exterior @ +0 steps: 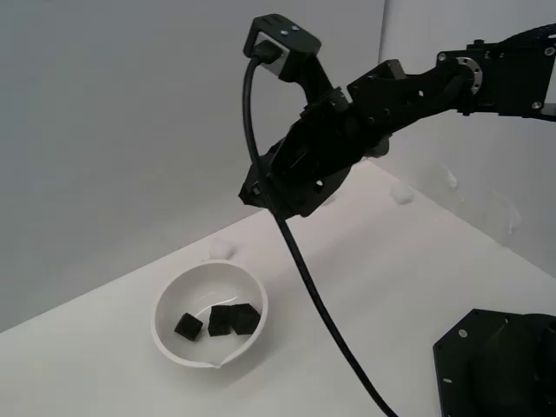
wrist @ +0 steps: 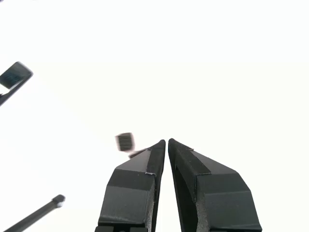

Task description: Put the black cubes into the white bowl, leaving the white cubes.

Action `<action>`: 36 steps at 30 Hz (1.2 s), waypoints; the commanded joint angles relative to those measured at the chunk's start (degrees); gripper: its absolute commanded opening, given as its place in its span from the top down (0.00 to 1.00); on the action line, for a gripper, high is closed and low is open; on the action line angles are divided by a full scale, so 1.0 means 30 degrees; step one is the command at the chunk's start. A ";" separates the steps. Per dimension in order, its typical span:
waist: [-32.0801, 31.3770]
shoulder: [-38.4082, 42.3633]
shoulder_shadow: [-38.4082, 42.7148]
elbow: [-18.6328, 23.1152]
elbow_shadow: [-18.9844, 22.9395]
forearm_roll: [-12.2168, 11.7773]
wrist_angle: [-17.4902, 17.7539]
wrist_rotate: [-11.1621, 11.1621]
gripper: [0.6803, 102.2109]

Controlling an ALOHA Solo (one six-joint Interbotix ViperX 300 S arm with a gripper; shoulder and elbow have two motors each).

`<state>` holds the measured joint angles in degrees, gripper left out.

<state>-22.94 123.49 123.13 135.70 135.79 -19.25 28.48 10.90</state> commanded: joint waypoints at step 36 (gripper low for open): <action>0.6709 1.1045 1.1191 0.7354 0.7295 0.1230 0.0527 0.2373 0.98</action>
<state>-2.02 155.04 154.86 157.68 157.68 -15.12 29.88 17.84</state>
